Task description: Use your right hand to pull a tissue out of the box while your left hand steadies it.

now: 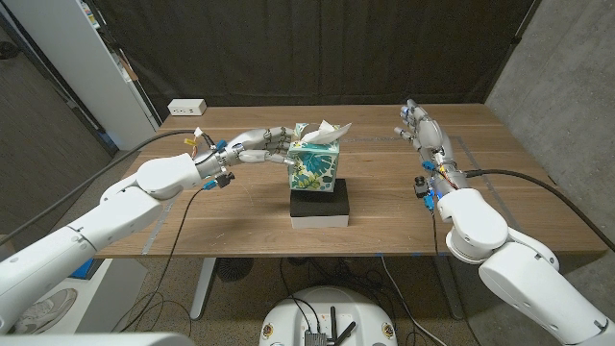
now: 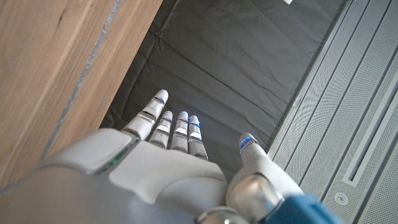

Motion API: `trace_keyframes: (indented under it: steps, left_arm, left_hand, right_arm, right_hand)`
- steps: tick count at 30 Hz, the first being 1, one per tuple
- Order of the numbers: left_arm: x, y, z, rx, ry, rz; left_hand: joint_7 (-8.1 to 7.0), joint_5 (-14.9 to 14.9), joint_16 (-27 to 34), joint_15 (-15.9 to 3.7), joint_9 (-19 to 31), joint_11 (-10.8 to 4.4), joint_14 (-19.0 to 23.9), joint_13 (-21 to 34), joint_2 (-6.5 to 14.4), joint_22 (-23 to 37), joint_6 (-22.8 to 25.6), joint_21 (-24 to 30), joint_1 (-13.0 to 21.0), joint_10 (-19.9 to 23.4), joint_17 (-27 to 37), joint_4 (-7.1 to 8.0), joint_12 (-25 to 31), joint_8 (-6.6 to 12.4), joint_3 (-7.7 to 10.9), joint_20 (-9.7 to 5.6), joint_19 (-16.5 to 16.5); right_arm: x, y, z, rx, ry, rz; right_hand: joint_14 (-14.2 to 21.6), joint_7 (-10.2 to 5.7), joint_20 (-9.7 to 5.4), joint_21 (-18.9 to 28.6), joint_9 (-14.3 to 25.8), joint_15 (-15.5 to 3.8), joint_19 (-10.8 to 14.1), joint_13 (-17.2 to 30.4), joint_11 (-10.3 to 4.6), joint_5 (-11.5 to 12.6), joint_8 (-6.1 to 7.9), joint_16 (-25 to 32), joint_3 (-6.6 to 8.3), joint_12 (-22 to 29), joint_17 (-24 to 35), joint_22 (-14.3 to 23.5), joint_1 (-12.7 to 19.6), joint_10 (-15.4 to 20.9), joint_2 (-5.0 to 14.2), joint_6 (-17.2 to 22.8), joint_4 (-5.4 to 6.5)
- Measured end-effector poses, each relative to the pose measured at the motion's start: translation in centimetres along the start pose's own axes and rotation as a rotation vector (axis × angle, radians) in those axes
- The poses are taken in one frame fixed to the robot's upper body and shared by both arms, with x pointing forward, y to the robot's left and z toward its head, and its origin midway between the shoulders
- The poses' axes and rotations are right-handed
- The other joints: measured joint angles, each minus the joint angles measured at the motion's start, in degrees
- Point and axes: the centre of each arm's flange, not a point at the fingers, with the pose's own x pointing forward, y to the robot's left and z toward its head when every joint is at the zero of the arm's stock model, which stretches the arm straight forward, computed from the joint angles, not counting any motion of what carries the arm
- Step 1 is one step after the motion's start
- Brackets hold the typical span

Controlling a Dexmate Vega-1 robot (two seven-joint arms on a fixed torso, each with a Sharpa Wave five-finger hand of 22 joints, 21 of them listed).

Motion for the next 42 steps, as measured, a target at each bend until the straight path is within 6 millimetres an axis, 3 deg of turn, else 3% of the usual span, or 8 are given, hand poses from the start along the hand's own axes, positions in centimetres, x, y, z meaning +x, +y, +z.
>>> trace_keyframes:
  steps: [19, 22, 26, 42]
  left_arm:
    - [0.2, 0.1, 0.0, 0.001, -0.005, 0.002]
    - [0.2, 0.1, 0.0, 0.001, -0.005, 0.001]
    - [0.2, 0.1, 0.0, 0.002, -0.004, 0.001]
    - [0.1, -0.4, 0.4, 0.006, -0.01, -0.003]
  left_hand:
    - [0.0, -0.1, 0.0, 0.0, 0.3, 0.0, 0.0, 0.0, 0.4, 0.1, 0.0, -0.2, 0.4, 0.0, 0.0, 0.0, 0.0, -0.04, 0.0, 0.0, 0.0]
    - [0.0, -0.1, 0.0, 0.0, 0.3, 0.0, 0.0, 0.0, 0.4, 0.1, 0.0, -0.3, 0.4, 0.0, 0.0, 0.0, 0.0, -0.04, 0.0, 0.0, 0.0]
    - [0.0, 0.1, 0.0, 0.0, 0.3, 0.0, 0.0, 0.0, 0.4, 0.1, 0.0, -0.3, 0.4, 0.0, 0.0, 0.02, 0.0, -0.04, -0.02, 0.0, 0.0]
    - [-0.32, 0.1, 0.0, 0.0, 0.3, -0.32, 0.0, 0.0, 0.4, 0.0, 0.3, -0.1, 0.4, 0.3, 0.0, 0.0, 0.0, -0.04, 0.0, 0.0, 0.0]
  right_arm:
    - [0.2, -0.2, 1.5, -0.057, -0.024, -0.002]
    - [0.2, -0.2, 1.8, -0.08, -0.028, 0.007]
    - [0.1, -0.2, 2.2, -0.102, -0.039, 0.022]
    - [-0.3, 0.7, 4.1, -0.506, -0.115, 0.073]
  right_hand:
    - [0.0, 0.0, 0.32, 0.0, 0.0, 0.0, 0.3, 0.0, 0.31, -0.2, 0.0, 0.0, 0.0, 0.0, 0.3, 0.0, 0.0, 0.3, 0.0, 0.0, 0.0]
    - [0.0, 0.0, 0.31, -0.3, 0.0, 0.0, 0.3, 0.0, 0.31, -0.2, 0.0, 0.0, 0.14, 0.0, 0.3, 0.0, 0.0, 0.3, 0.01, 0.0, -0.49]
    - [-0.6, -0.14, -0.1, -0.8, 0.0, -0.63, -0.6, 0.0, -0.33, -0.2, 0.0, 0.0, 0.14, 0.0, 0.3, 0.0, 0.5, -0.3, 0.51, -0.1, -0.49]
    - [-1.0, -2.08, -1.13, -1.5, 0.0, -2.69, -2.4, 0.0, -2.39, -0.2, 0.0, 0.0, 0.14, 0.0, 0.6, 0.0, 0.6, -0.5, 0.61, -0.2, -0.48]
